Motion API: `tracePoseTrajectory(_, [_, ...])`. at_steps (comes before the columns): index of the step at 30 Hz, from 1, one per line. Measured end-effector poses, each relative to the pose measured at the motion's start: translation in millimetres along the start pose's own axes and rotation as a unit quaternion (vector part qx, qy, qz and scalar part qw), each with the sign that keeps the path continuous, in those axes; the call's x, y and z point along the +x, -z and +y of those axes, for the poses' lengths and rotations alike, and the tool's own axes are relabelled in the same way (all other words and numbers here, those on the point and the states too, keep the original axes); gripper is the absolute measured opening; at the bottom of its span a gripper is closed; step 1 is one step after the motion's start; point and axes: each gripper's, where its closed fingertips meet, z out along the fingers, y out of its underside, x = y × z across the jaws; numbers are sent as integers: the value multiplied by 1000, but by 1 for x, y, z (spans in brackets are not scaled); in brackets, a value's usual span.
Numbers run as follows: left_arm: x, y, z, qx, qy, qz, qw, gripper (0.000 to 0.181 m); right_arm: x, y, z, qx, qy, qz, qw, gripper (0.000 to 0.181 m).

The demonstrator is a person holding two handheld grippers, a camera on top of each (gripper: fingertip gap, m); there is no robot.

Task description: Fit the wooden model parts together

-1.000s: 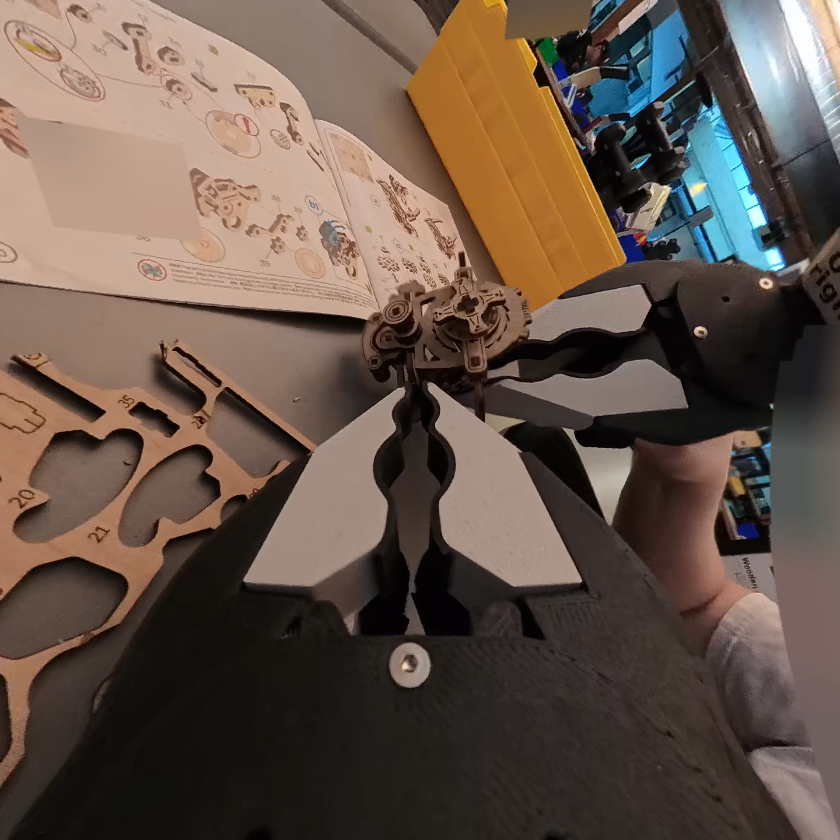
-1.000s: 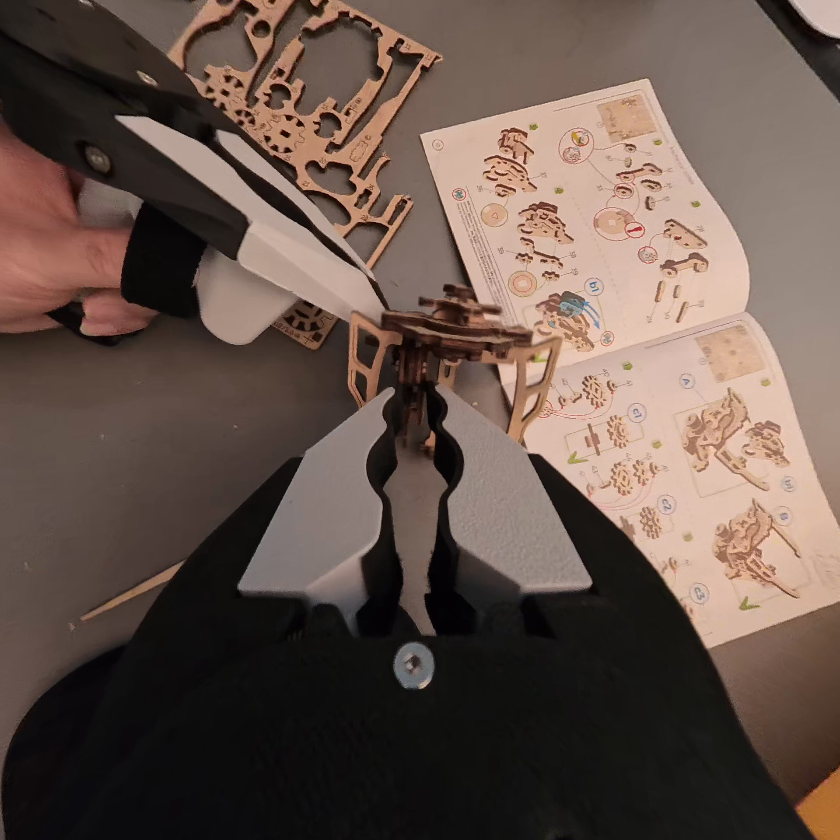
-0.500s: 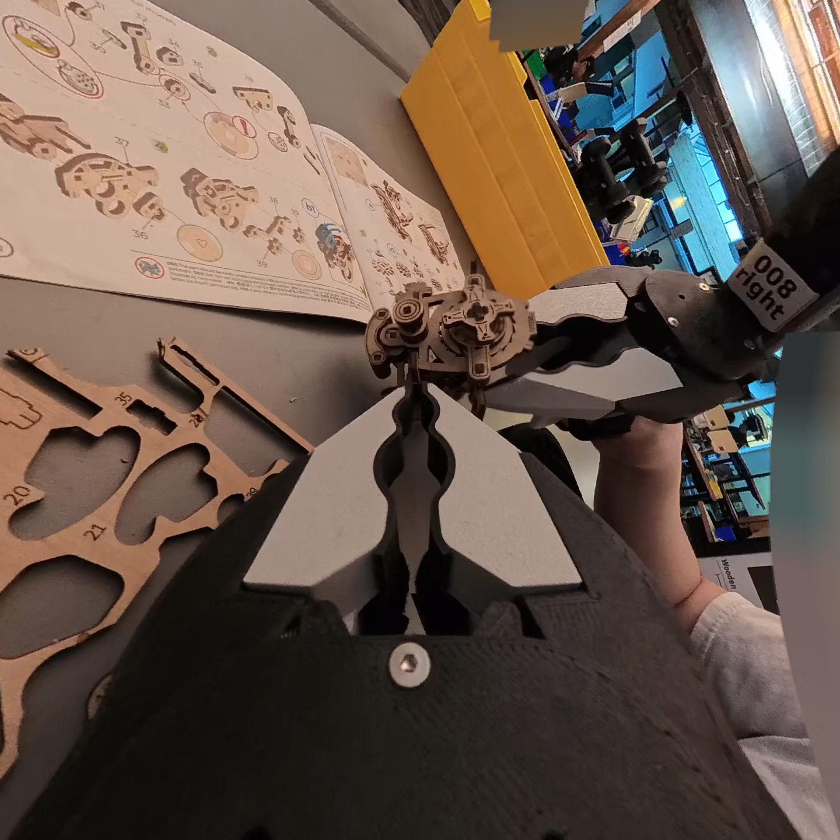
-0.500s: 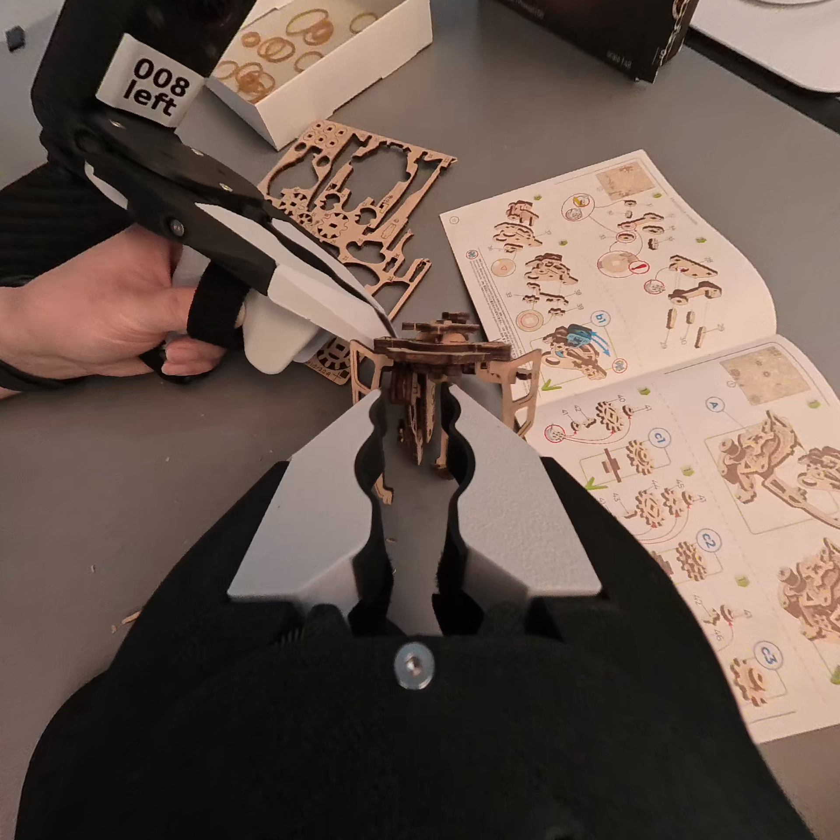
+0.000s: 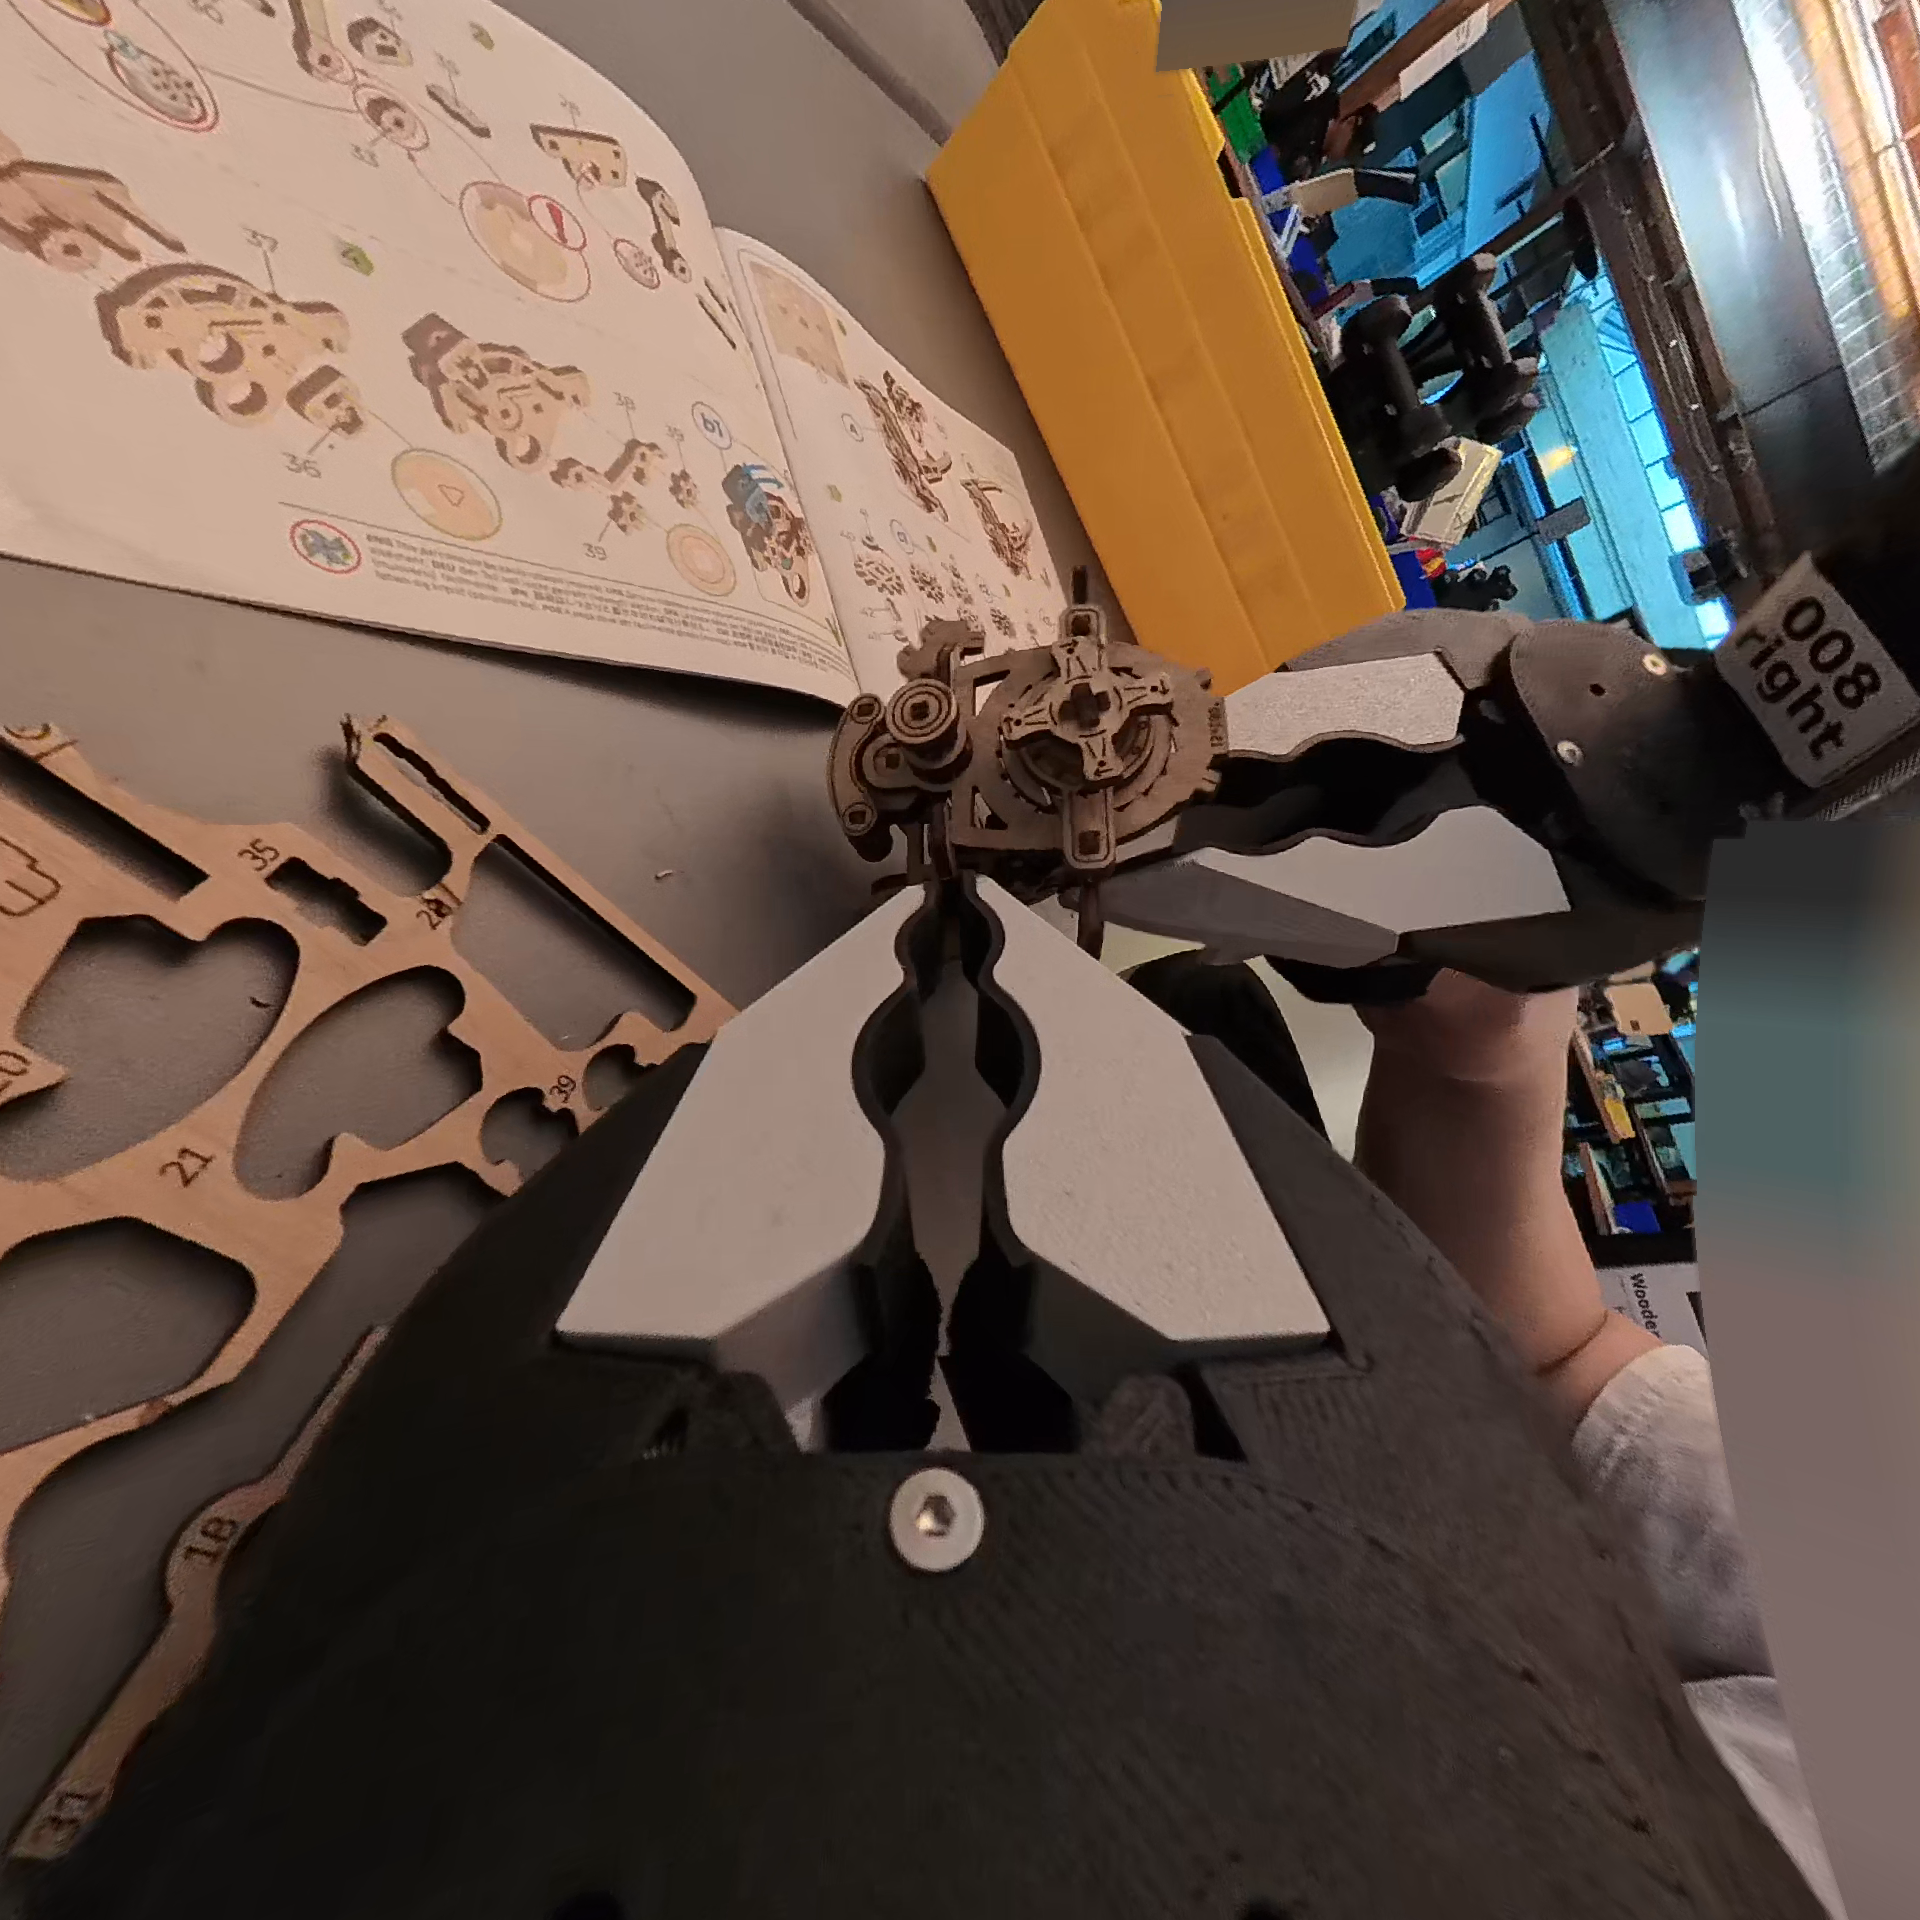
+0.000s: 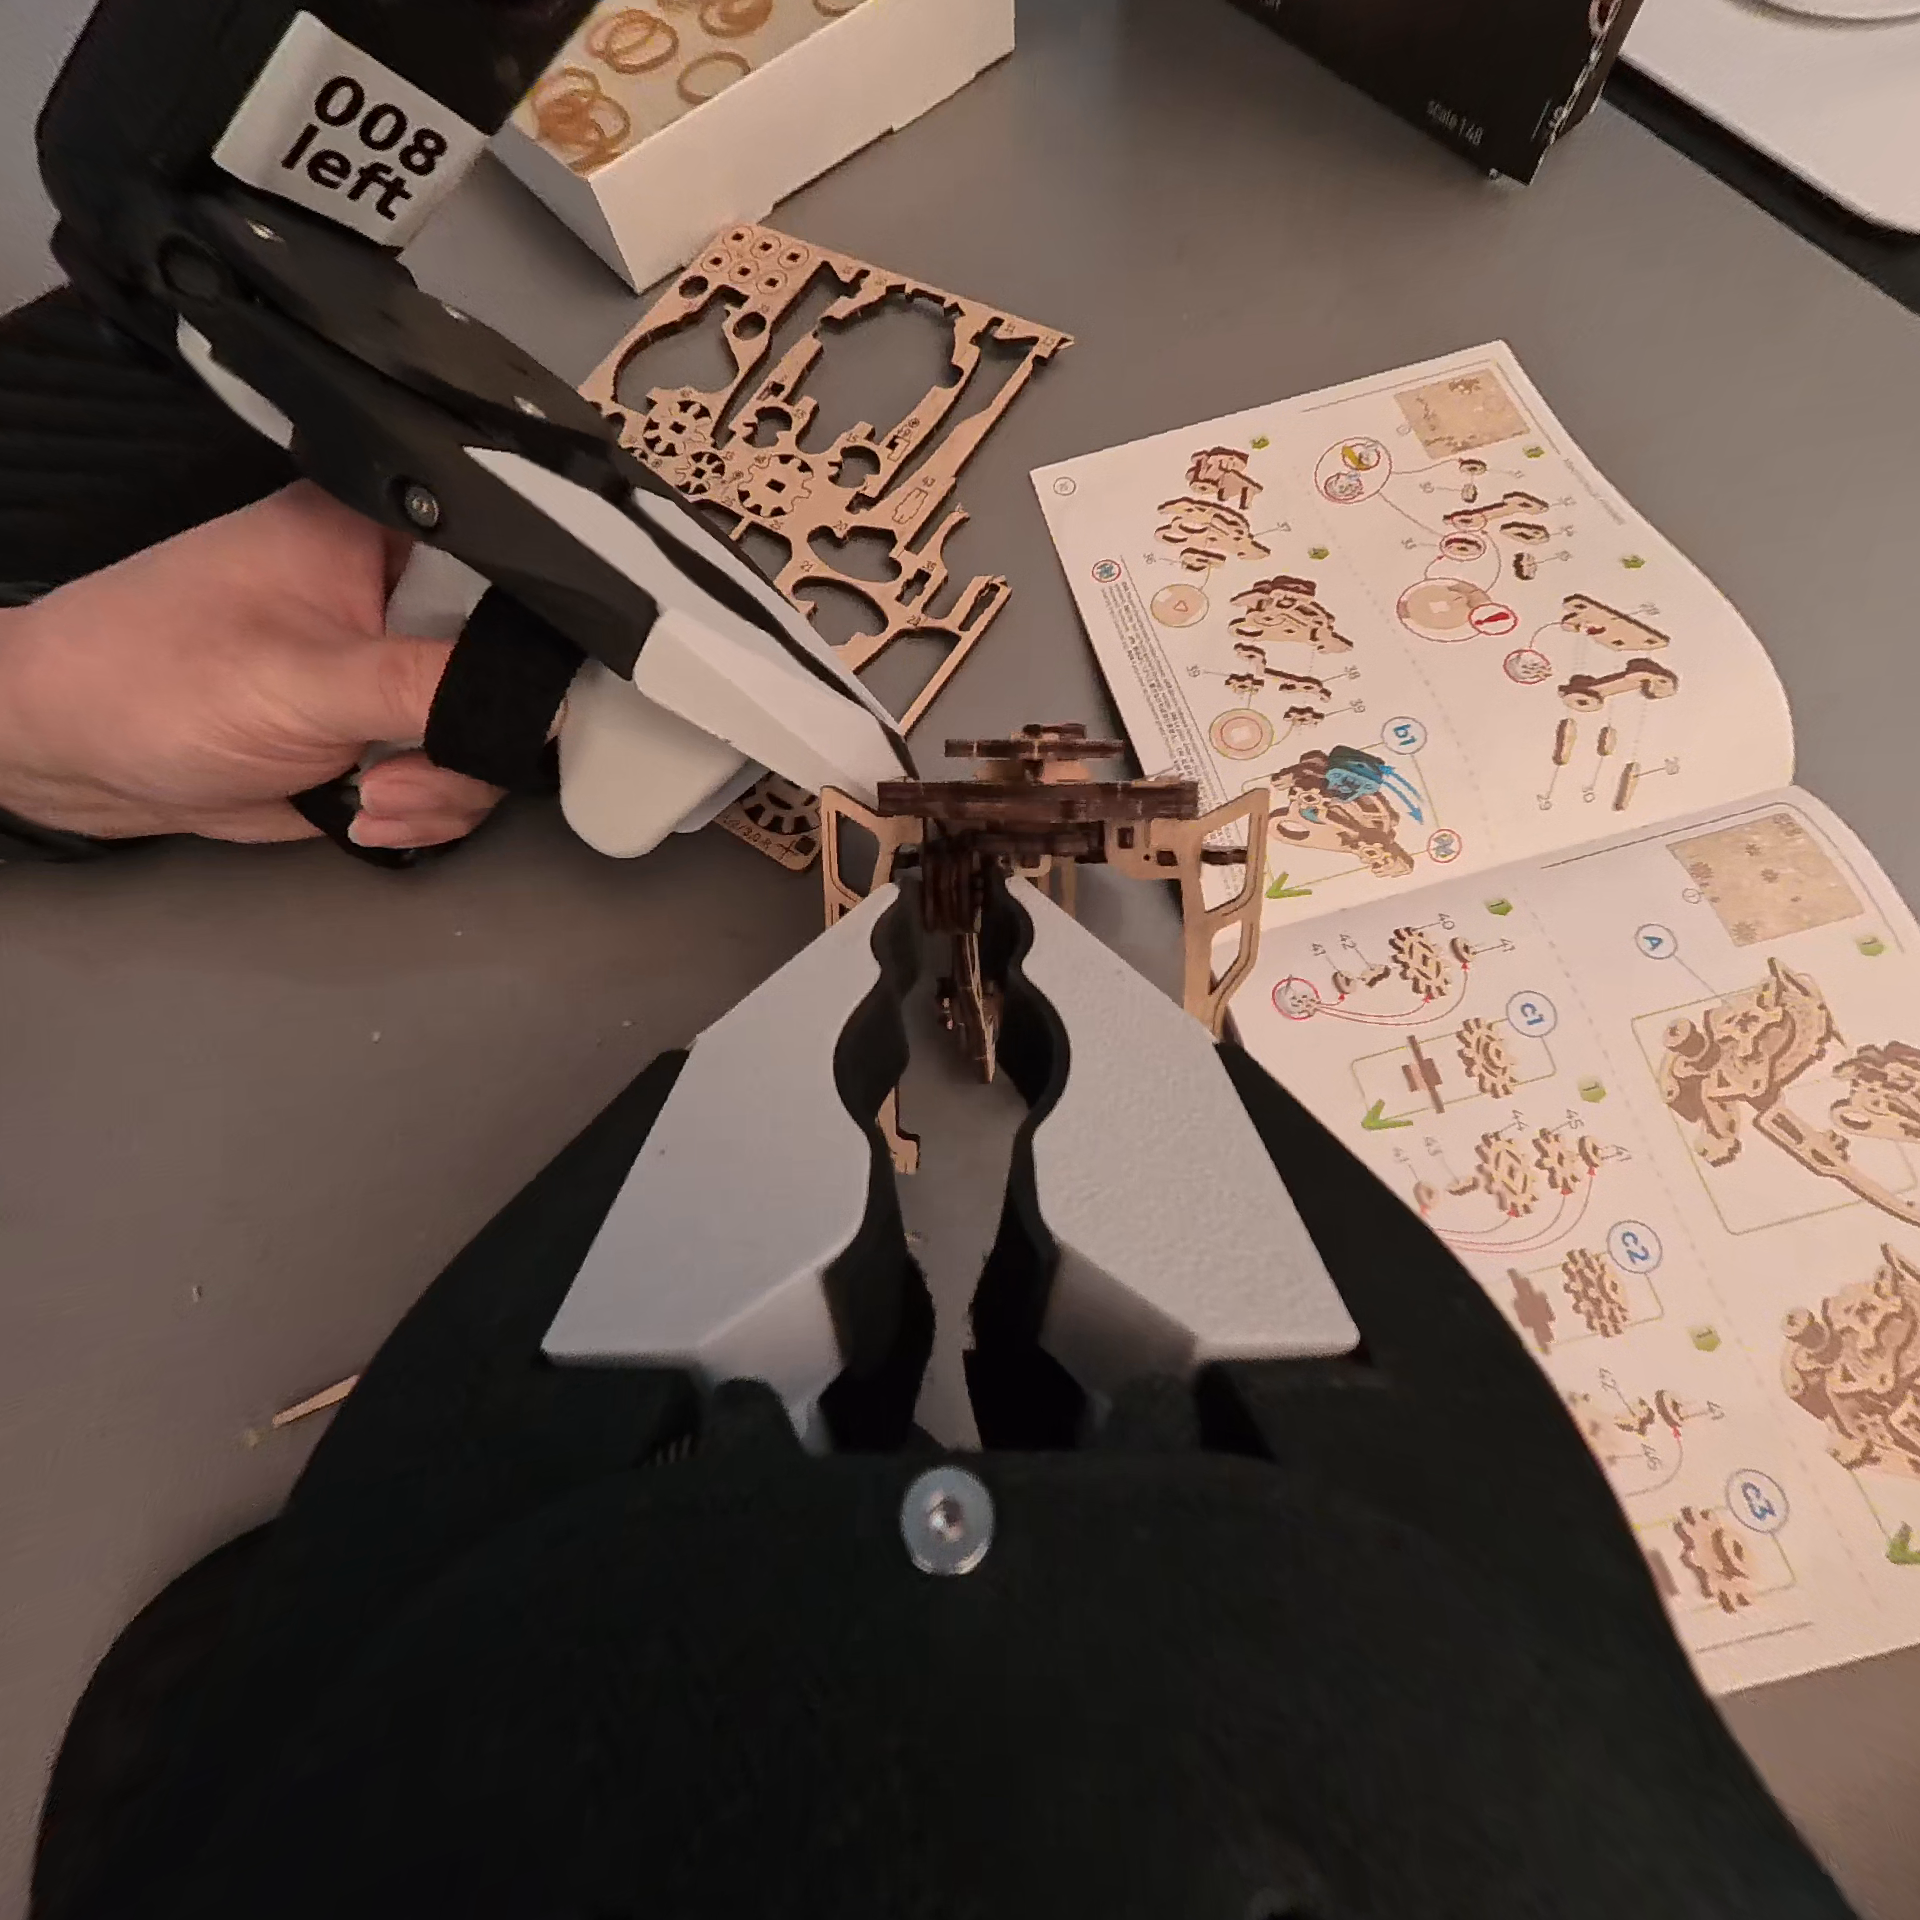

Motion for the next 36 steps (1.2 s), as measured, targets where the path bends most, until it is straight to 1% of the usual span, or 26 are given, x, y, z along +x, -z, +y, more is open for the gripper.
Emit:
tracePoseTrajectory(3, [1, 0, 0, 3, -14, -7, 1000, 0, 0, -1, -1, -8, -11, -5, 1000, 10])
tracePoseTrajectory(8, [-1, -1, 4, -5, -33, -28, 999, 0, -1, -4, -1, -37, 5, 5, 999, 10])
tracePoseTrajectory(21, [-2, 0, 2, -2, -28, -31, 999, 0, -1, -7, -1, -65, 50, 35, 996, 11])
tracePoseTrajectory(24, [-4, -1, 1, 1, -27, -34, 999, 0, 0, -8, -2, -59, 65, 47, 995, 11])
tracePoseTrajectory(26, [-4, -2, 1, -4, -19, -27, 999, 0, 0, -7, -2, -47, 41, 33, 998, 11])
tracePoseTrajectory(28, [0, -2, 0, -7, -8, -3, 1000, 0, 1, -3, -2, -28, 6, 5, 1000, 11])
tracePoseTrajectory(30, [10, 2, -5, 4, -24, 30, 999, 0, -1, 5, -7, -2, -25, -26, 999, 11])
tracePoseTrajectory(32, [16, 6, -9, 13, -36, 45, 998, 7, -3, 12, -13, 24, -56, -58, 996, 11])
tracePoseTrajectory(36, [25, 18, -18, 24, -50, 63, 996, 12, -9, 15, -10, 33, -101, -120, 987, 11])
